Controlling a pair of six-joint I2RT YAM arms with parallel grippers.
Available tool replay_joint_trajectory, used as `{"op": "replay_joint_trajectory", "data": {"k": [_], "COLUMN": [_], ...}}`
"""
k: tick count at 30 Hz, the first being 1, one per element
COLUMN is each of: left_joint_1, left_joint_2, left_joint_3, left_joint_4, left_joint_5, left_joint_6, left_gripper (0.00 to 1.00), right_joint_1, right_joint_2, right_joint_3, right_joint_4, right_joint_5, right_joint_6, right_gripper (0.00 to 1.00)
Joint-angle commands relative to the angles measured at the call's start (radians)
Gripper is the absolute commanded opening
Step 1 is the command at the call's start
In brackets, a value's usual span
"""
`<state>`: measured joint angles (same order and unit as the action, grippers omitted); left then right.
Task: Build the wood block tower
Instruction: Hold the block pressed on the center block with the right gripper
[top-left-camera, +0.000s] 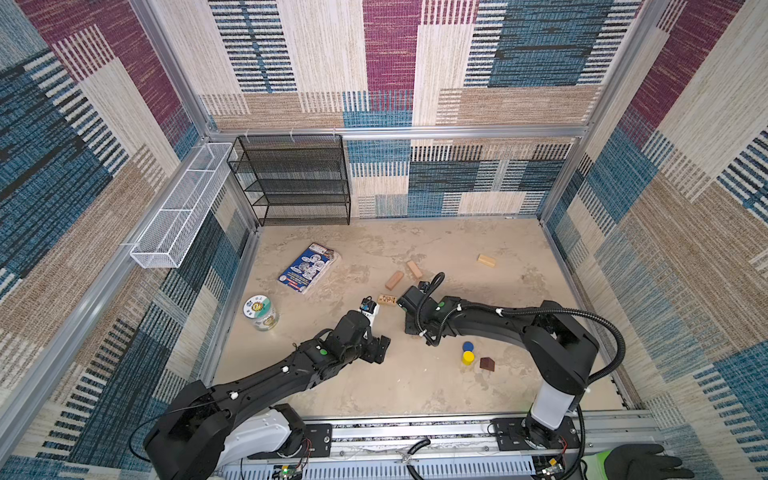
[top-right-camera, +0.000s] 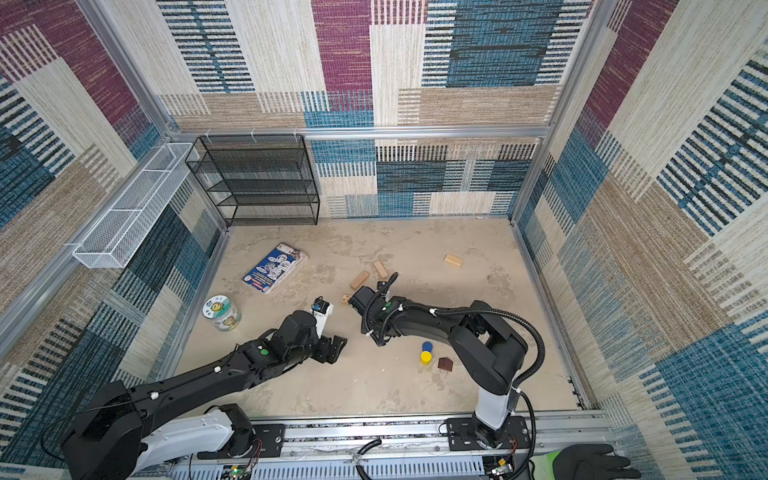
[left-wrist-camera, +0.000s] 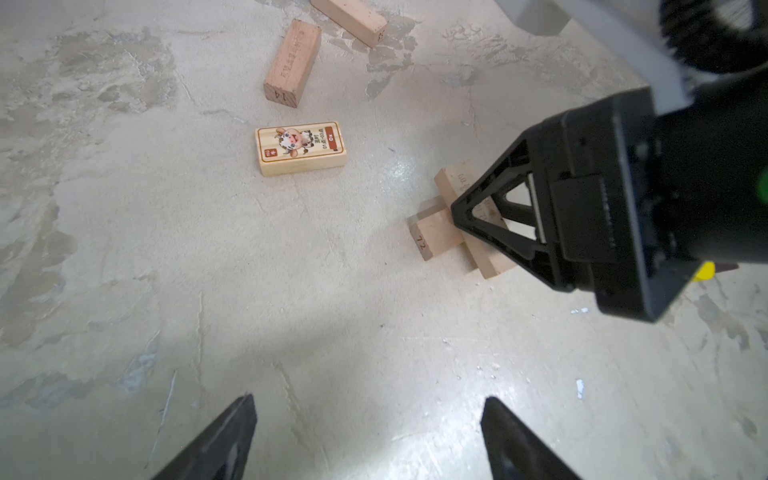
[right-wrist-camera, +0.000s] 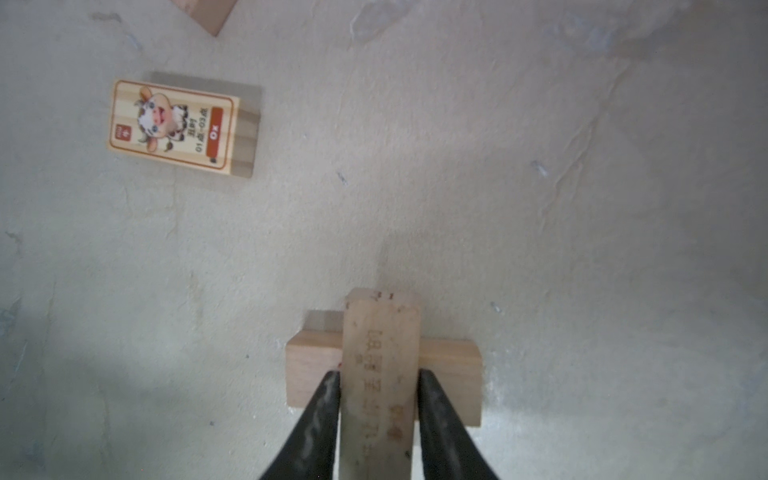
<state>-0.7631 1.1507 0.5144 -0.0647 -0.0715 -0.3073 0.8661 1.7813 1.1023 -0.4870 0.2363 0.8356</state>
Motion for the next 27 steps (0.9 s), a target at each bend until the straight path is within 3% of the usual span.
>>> {"op": "replay_joint_trajectory", "data": {"k": [1,27], "left_joint_1": [0.001,0.001], "left_joint_2": [0.003,0.018], "left_joint_3": [0.010,0.018], "left_joint_4": [-0.007,-0.014], "left_joint_5": [-0.005,-0.007], "left_joint_6": [0.021,0.024], "left_gripper": [0.90,0.90], "right_joint_1": [0.001,-0.006], "right_joint_2": [0.001,-0.004], "right_joint_3": [0.000,0.001], "right_joint_4": [0.012,0.012], "right_joint_5": [0.015,0.016], "right_joint_6": [-0.001,-0.018], "right_gripper": [0.33,0.34]}}
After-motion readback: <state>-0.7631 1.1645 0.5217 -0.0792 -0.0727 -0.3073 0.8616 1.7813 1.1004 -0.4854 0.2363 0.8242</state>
